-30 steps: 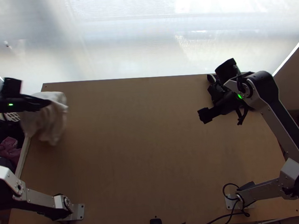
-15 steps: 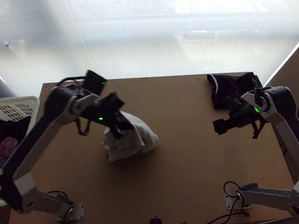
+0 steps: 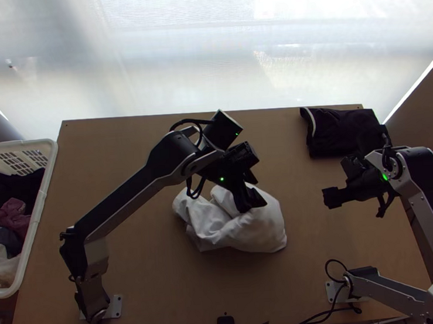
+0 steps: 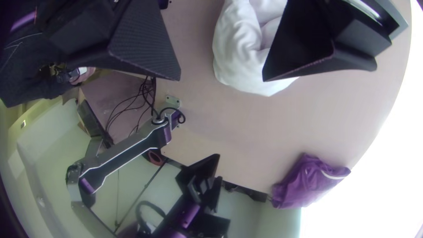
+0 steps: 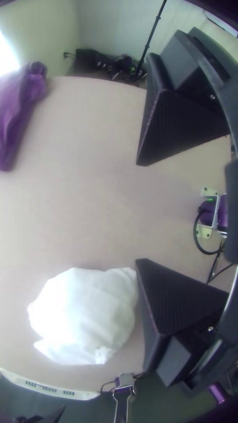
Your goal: Fold the t-shirt
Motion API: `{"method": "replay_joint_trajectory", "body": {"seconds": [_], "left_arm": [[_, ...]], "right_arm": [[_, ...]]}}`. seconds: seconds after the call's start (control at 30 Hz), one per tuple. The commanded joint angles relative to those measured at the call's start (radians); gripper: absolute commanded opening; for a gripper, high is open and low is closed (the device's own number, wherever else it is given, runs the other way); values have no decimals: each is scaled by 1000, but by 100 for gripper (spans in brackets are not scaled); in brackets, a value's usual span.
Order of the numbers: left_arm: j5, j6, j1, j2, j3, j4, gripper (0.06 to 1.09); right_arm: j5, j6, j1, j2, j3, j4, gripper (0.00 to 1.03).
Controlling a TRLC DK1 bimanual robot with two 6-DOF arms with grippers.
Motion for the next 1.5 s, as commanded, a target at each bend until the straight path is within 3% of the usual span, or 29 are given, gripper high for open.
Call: {"method": "replay_joint_trajectory", "body": {"seconds": [0.0,0.13,0.27,0.4,0.67,0.8,1.13,1.2,1.47], "left_arm": [[-14,-17,-22,-53,31,4,104],[-36,35,85,-131,-23,-91,104],[-34,149,236,-220,-241,-157,104],[-36,279,352,-286,-468,-153,104],[-39,348,375,-338,-749,-117,104],[-163,396,360,-355,-937,4,104],[-198,376,360,-341,-1014,173,104],[-198,364,361,-331,-1013,202,103],[-197,316,318,-314,-1026,318,103]], "right_arm": [[-3,4,23,11,-36,30,98],[-6,22,88,35,-36,56,98],[-67,28,181,88,-10,64,98],[-109,32,292,163,70,64,98],[-110,48,512,397,303,62,98],[-110,55,598,526,405,64,98],[-107,59,709,775,616,73,92],[-107,59,706,801,616,90,87],[-73,58,689,822,567,127,87]]}}
